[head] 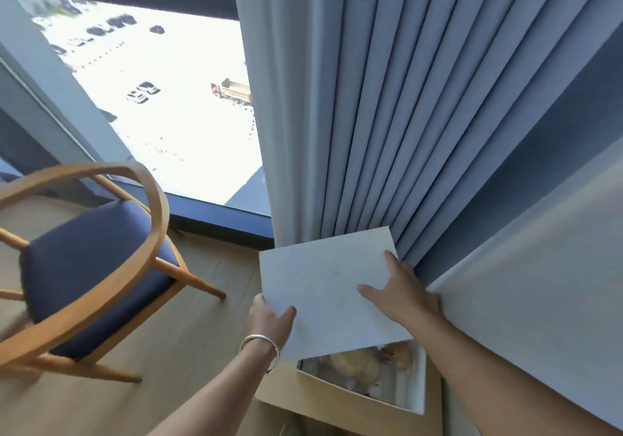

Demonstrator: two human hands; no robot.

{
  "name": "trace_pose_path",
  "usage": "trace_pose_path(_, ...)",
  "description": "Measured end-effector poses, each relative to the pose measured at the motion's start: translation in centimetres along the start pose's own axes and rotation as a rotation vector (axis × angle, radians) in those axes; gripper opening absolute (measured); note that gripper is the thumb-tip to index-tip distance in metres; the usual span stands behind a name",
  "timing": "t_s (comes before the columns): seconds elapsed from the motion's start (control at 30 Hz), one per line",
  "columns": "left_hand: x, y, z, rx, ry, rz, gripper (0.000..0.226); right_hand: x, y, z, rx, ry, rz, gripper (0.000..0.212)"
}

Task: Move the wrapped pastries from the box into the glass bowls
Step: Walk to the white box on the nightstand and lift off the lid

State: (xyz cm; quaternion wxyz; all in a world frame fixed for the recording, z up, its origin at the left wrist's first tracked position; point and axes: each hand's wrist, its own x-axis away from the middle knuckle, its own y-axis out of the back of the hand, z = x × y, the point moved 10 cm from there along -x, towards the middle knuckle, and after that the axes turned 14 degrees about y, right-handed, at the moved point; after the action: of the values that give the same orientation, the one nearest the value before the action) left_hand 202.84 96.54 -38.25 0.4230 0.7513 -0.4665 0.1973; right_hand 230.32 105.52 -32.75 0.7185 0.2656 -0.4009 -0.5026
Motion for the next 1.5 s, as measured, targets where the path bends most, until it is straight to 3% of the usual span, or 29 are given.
trace_pose_path(0.2, -0.2, 6.8, 3.8, 0.313, 0.107, -0.132, 0.027, -3.6, -2.5, 9.2, 0.053, 0.189, 0.104, 0.095)
trace_pose_path(0.3, -0.6, 8.6, 7.1, 0.365, 0.197, -0.188, 0.035, -5.2, -5.2, 13.2, 0.11, 0.297, 0.159, 0.09)
trace_pose_path(0.47, -1.1, 9.5, 12.8, 0.487, 0.32, -0.278, 0.029, -7.0, -11.7, 16.1, 0.194, 0.402, 0.298, 0.087)
trace_pose_path(0.7, -2.6, 7.1, 19.0, 0.562, 0.495, -0.34, 0.024, -9.2, -19.5, 15.3, 0.319, 0.453, 0.421, 0.098)
trace_pose_path(0.93, -4.1, 0.6, 22.5, 0.743, 0.631, -0.311, 0.042, -12.3, -25.5, 14.4, 0.384, 0.51, 0.44, 0.096)
trace_pose_path(1.17, -6.6, -3.5, 25.1, 0.774, 0.676, -0.275, 0.047, -14.6, -30.1, 10.2, 0.442, 0.485, 0.473, 0.097)
trace_pose_path(1.5, -9.9, -5.6, 27.1, 0.641, 0.663, -0.205, 0.043, -16.8, -35.4, 5.8, 0.551, 0.484, 0.545, 0.106)
